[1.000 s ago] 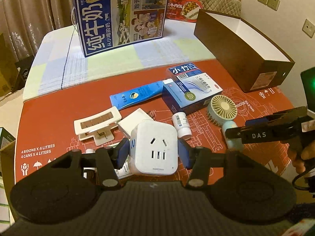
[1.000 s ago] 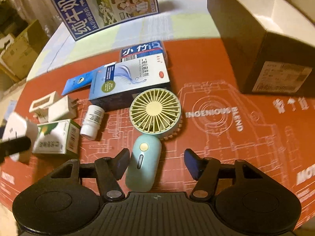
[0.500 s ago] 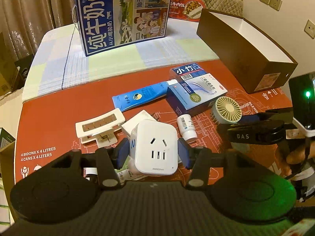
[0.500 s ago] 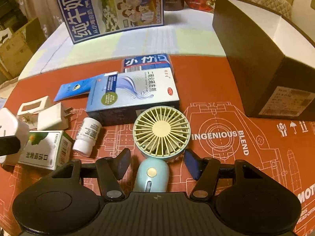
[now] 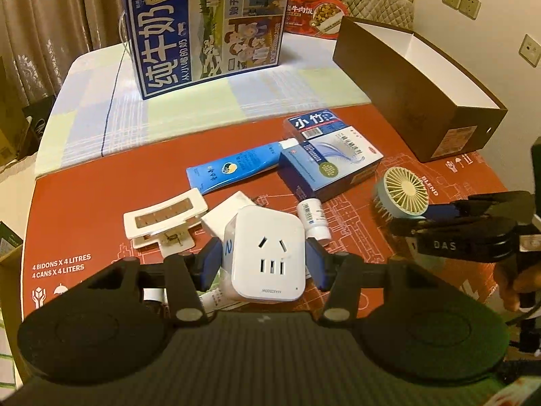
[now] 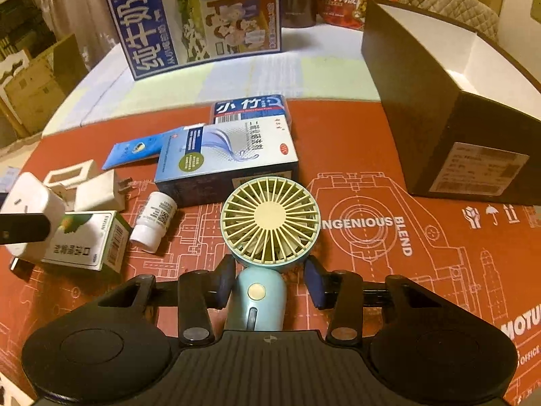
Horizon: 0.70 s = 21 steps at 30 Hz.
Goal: Organize rigid objects
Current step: 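Lift the white plug cube with the left tool while the right tool grasps the mint fan, then carry plug cube and fan into the open box with both tools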
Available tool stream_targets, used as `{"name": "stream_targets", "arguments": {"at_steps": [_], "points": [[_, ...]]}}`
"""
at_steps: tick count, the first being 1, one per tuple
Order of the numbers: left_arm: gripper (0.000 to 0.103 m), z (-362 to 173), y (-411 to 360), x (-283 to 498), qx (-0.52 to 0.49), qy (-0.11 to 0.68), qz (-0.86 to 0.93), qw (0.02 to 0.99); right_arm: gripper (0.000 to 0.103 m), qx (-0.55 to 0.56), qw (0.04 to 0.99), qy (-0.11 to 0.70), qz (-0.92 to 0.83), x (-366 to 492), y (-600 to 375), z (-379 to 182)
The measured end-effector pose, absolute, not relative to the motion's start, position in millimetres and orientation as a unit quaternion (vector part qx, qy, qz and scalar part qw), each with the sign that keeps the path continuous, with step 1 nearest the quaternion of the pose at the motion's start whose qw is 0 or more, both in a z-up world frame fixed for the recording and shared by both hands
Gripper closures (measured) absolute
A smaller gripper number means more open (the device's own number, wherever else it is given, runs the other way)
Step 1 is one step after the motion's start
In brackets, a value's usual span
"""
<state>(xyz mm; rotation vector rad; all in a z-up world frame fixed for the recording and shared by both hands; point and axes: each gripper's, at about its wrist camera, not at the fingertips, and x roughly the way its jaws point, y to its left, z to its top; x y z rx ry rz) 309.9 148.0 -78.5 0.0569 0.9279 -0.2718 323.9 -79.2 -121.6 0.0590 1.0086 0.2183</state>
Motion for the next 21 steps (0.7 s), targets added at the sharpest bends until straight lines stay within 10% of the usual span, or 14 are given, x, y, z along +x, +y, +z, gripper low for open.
{"name": "stream_targets", "arguments": {"at_steps": [21], "points": [[0.054, -31, 44, 330, 0.017, 0.397, -0.145, 0.906, 0.062, 0.051, 0.896, 0.415, 0.149, 333, -186, -35]]}}
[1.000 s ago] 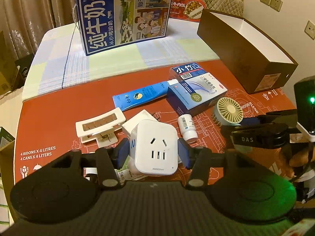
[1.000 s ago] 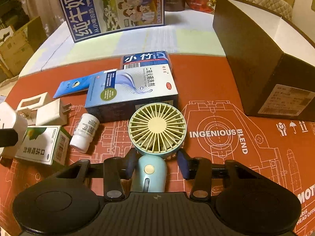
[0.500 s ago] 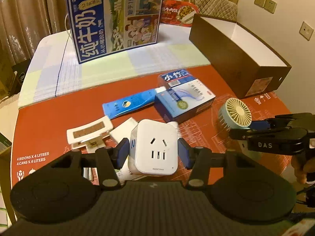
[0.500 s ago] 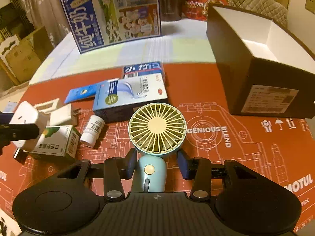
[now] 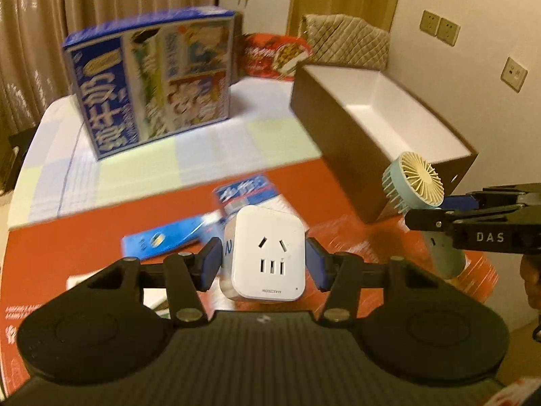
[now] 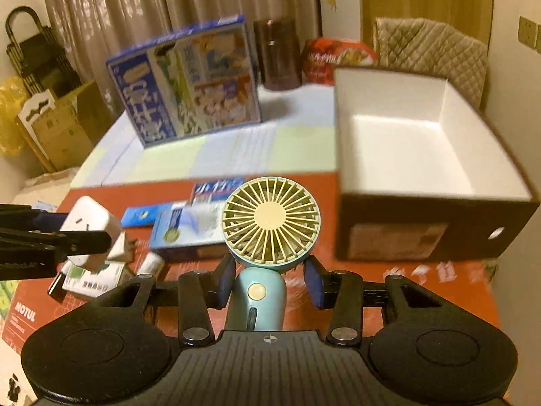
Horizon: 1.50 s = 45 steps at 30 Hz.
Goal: Organize rigid objects
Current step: 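Carry plug cube and fan into the open box with both tools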
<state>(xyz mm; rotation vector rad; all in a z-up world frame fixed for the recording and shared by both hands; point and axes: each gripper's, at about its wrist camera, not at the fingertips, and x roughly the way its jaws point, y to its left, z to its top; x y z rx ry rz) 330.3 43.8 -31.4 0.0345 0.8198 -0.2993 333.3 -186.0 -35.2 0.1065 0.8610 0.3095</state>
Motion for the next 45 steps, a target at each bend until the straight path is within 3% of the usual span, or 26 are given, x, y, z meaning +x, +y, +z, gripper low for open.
{"name": "stream_targets", "arguments": {"at_steps": [20, 33, 45], "points": [[0.054, 8, -135, 439, 0.004, 0.355, -0.179, 0.918, 0.062, 0.041, 0.912, 0.379, 0.150, 443, -352, -1], [0.054, -34, -193, 508, -0.008, 0.416, -0.163, 0.895, 0.062, 0.023, 0.895, 0.422, 0.145, 512, -383, -45], [0.054, -76, -209, 521, 0.012, 0.471, -0.164, 0.867, 0.062, -0.035, 0.860, 0.477, 0.180, 518, -373, -91]]}}
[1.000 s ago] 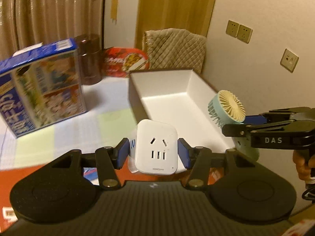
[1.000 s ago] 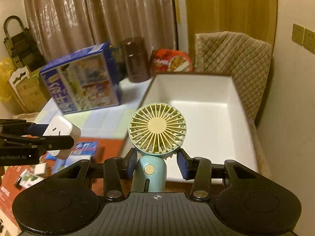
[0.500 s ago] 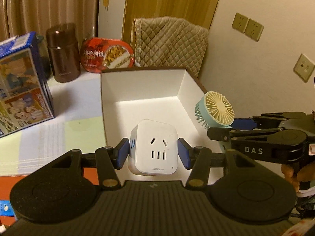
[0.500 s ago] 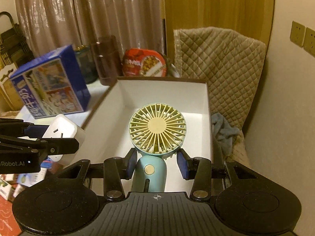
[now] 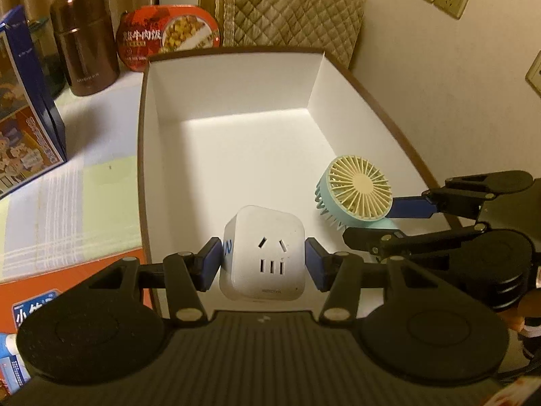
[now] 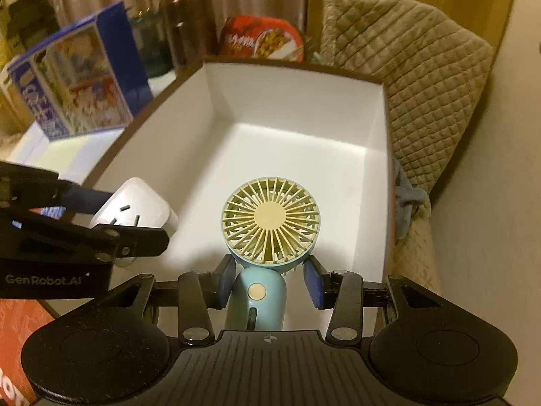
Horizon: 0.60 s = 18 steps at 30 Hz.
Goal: Organize rigid objects
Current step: 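Carry plug cube and fan into the open box with both tools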
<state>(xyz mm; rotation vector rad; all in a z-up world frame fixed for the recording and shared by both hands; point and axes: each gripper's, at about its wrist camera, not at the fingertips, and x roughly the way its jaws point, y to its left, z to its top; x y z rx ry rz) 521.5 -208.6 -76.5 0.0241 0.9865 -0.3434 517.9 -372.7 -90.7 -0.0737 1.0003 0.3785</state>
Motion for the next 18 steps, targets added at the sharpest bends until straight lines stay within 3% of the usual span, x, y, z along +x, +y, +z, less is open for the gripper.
{"name": "stream_targets", "arguments": {"at_steps": [6, 12, 18], "points": [[0.055, -85.1, -210.7, 526.5, 0.024, 0.484, -0.168, 0.858, 0.062, -0.056, 0.854, 0.481, 0.190, 520.3, -370.3, -95.9], [0.047, -84.9, -212.2, 525.5, 0.037, 0.484, -0.167, 0.858, 0.061, -0.072, 0.853, 0.479, 0.194, 521.1, -367.0, -95.8], [0.046, -84.7, -212.0, 524.3, 0.037, 0.486, -0.169, 0.857, 0.056, -0.063, 0.853, 0.480, 0.193, 520.3, -371.8, -94.9]]}}
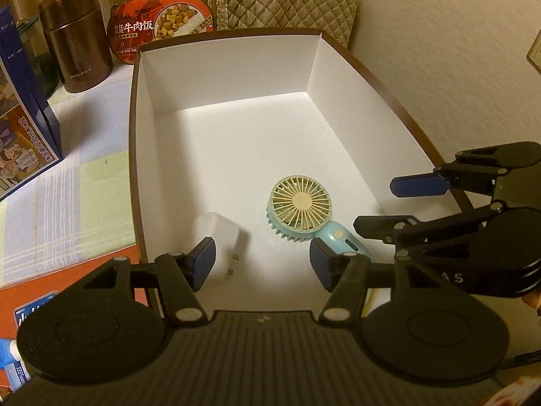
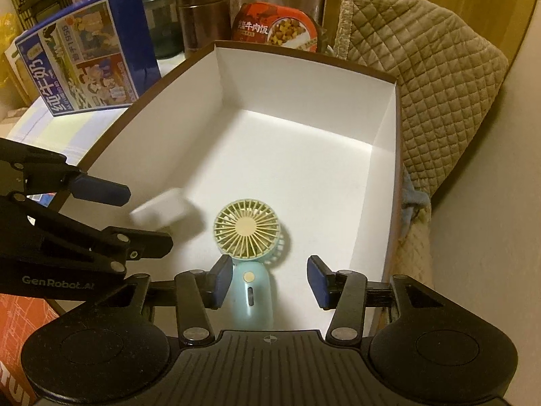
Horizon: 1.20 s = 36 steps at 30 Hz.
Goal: Organize rigid objects
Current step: 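Carry plug cube and fan into the open box with both tools, then open both tools to release plug cube and fan inside the box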
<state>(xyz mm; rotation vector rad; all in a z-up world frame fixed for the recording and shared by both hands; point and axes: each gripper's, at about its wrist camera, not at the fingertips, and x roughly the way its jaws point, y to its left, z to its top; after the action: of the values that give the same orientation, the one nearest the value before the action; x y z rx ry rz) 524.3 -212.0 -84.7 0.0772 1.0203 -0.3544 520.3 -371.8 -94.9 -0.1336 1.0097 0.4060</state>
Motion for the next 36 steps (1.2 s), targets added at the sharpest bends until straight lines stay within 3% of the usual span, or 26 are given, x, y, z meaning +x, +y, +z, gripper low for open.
{"name": "stream_targets", "arguments": {"at_steps": [24, 36], "points": [[0.046, -54, -195, 496, 0.023, 0.456, -0.180, 0.871, 0.053, -0.001, 0.872, 0.457, 0.177, 490, -387, -71], [0.046, -6, -152, 443, 0.019, 0.407, -0.164, 0.898, 0.035, 0.099, 0.901, 0.399, 0.143, 448, -403, -28]]}}
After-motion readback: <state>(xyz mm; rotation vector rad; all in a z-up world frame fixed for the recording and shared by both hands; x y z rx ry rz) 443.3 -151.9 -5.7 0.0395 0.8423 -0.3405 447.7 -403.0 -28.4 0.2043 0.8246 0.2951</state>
